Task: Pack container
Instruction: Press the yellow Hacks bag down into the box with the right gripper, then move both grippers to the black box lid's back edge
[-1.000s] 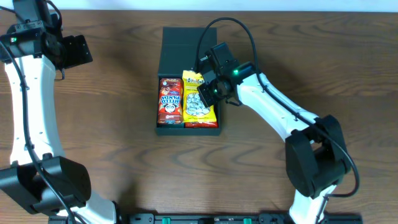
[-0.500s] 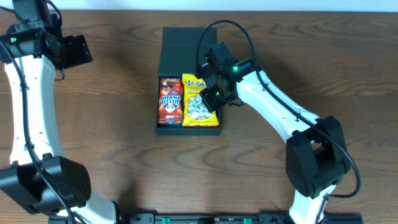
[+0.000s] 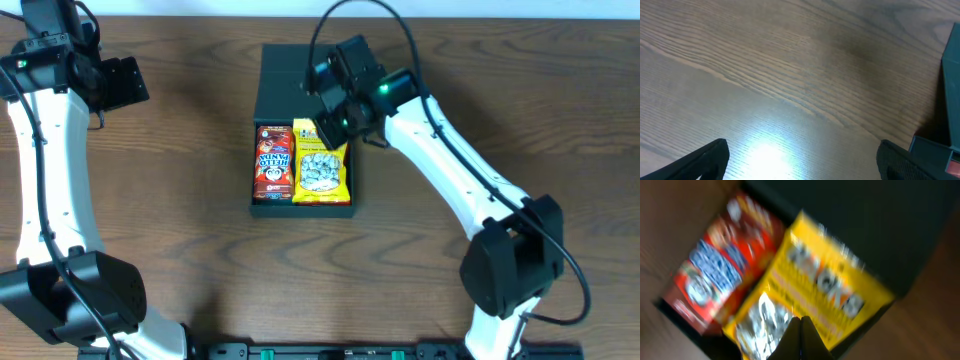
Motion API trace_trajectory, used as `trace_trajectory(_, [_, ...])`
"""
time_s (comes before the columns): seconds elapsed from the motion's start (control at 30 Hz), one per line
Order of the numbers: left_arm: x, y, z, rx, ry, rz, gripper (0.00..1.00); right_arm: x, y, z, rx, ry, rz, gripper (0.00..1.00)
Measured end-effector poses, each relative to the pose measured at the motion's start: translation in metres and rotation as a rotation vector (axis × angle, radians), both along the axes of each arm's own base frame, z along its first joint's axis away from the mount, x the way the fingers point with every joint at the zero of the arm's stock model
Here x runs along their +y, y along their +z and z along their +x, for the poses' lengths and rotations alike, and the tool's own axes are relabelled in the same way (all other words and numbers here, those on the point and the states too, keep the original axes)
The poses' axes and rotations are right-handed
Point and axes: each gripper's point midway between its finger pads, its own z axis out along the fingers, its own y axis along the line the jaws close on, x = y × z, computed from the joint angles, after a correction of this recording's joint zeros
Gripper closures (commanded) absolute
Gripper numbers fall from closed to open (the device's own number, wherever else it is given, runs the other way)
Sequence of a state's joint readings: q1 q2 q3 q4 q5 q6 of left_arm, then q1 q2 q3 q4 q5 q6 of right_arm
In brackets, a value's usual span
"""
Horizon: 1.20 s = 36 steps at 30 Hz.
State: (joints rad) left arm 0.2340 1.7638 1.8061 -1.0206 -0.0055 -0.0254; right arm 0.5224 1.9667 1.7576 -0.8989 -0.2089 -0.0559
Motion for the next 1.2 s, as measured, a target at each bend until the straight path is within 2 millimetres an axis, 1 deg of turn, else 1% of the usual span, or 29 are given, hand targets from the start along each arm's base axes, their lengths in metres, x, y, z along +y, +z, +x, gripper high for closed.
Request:
trace_trajectory(0.1, [-0.001, 0.000, 0.000, -0.001, -0.003, -0.006, 0.05, 0.003, 0.005, 0.005, -0.026, 0.000, 0.015, 0.98])
trace_trajectory(0.17, [-0.002, 0.000, 0.000, -0.002, -0.005, -0.009, 0.05, 0.003, 0.001, 0.006, -0.020, -0.001, 0.008, 0.98])
trace_trajectory(0.23, [-0.002, 0.000, 0.001, -0.003, -0.007, -0.012, 0.05, 0.003, -0.009, 0.007, -0.003, -0.003, -0.007, 0.99])
trace_trajectory(0.27, [-0.003, 0.000, 0.001, -0.004, -0.009, -0.016, 0.05, 0.003, -0.017, 0.008, 0.009, -0.004, -0.016, 0.99])
trace_trajectory(0.3, [-0.004, 0.000, 0.001, -0.004, -0.011, -0.020, 0.05, 0.002, -0.031, 0.009, 0.030, -0.007, -0.035, 0.98])
trace_trajectory(0.4, [-0.004, 0.000, 0.001, -0.005, -0.013, -0.022, 0.05, 0.001, -0.063, 0.009, 0.086, -0.009, -0.074, 0.99])
trace_trajectory(0.47, [-0.004, 0.000, 0.001, -0.005, -0.013, -0.022, 0.05, 0.000, -0.080, 0.008, 0.117, -0.009, -0.094, 0.98])
trace_trajectory(0.5, [-0.004, 0.000, 0.001, -0.005, -0.013, -0.022, 0.05, 0.000, -0.085, 0.008, 0.124, -0.010, -0.099, 0.99])
trace_trajectory(0.73, [-0.010, 0.000, 0.002, -0.011, -0.028, -0.050, 0.05, -0.001, -0.082, 0.014, 0.098, -0.019, -0.109, 0.99])
trace_trajectory(0.8, [-0.012, 0.000, 0.003, -0.014, -0.034, -0.060, 0.05, -0.002, -0.071, 0.016, 0.095, -0.021, -0.114, 0.99])
trace_trajectory(0.87, [-0.014, 0.000, 0.004, -0.021, -0.042, -0.073, 0.04, 0.002, -0.051, 0.026, 0.058, -0.024, -0.095, 0.99])
trace_trajectory(0.9, [-0.016, 0.001, 0.006, -0.027, -0.047, -0.080, 0.05, 0.004, -0.039, 0.032, 0.035, -0.027, -0.083, 0.99])
trace_trajectory(0.97, [-0.020, 0.003, 0.010, -0.051, -0.064, -0.103, 0.05, 0.008, -0.010, 0.045, -0.034, -0.033, -0.045, 0.99])
trace_trajectory(1.03, [-0.026, 0.006, 0.016, -0.078, -0.085, -0.130, 0.04, 0.006, 0.015, 0.054, -0.091, -0.044, -0.014, 0.99])
trace_trajectory(1.07, [-0.029, 0.009, 0.019, -0.096, -0.098, -0.144, 0.01, 0.003, 0.029, 0.060, -0.122, -0.054, 0.003, 0.99])
trace_trajectory(1.1, [-0.034, 0.013, 0.026, -0.127, -0.117, -0.162, 0.10, -0.002, 0.042, 0.066, -0.150, -0.066, 0.020, 0.99])
trace_trajectory(1.17, [-0.043, 0.018, 0.034, -0.168, -0.145, -0.190, 0.29, -0.014, 0.054, 0.073, -0.169, -0.090, 0.043, 0.99])
trace_trajectory(1.2, [-0.050, 0.019, 0.041, -0.189, -0.165, -0.207, 0.46, -0.023, 0.057, 0.078, -0.168, -0.105, 0.057, 0.99])
